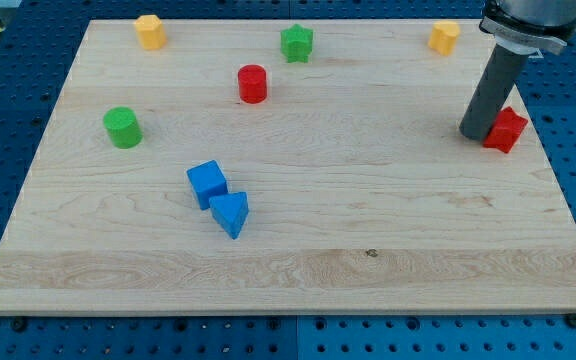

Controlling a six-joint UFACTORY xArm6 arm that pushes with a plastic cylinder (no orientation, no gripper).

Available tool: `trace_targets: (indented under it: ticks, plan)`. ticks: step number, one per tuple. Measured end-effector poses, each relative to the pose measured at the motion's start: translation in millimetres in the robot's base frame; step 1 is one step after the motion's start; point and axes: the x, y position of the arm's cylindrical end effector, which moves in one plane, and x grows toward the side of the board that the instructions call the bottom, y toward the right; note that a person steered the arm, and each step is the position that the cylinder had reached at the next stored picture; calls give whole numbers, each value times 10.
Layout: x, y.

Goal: Point your arm towards blue cube

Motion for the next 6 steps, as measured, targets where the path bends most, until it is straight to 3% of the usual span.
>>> trace_targets:
  ticks: [2,4,6]
  plan:
    - [60,170]
    - [76,-692]
    - [538,-837]
